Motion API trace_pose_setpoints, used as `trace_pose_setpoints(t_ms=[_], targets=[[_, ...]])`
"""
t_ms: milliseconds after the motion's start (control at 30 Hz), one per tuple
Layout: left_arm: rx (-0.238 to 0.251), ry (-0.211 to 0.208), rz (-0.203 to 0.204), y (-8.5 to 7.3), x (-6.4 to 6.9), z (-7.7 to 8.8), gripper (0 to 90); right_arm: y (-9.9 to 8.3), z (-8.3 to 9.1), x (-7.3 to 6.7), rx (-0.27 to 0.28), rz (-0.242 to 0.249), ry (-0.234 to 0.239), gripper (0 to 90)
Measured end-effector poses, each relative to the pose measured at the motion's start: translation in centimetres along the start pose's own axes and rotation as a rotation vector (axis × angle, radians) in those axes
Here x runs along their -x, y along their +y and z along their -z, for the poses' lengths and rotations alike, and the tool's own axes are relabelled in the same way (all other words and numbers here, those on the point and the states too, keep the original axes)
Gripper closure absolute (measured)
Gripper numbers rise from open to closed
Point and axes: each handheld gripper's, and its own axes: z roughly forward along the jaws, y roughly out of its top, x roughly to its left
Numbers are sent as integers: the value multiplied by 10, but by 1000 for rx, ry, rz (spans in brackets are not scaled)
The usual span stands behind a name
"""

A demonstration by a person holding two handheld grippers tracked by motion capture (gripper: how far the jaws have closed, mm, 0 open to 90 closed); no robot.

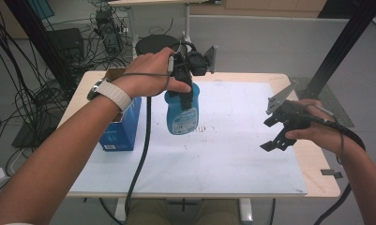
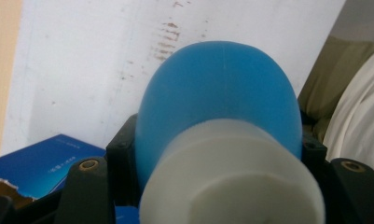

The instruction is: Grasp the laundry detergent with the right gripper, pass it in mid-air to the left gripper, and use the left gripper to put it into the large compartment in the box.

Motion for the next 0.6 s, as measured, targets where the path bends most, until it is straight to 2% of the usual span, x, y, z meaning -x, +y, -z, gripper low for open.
trace_pose_setpoints(t_ms=[200, 400, 600], targets=[[1, 24, 82, -1, -6, 8, 371, -10, 1, 4, 13, -17, -6, 107], [-5, 29, 161, -5, -13, 14, 371, -14, -1, 7, 16, -12, -3, 107], [-5, 41, 275, -9, -19, 22, 371, -16, -1, 10, 15, -4, 0, 107]])
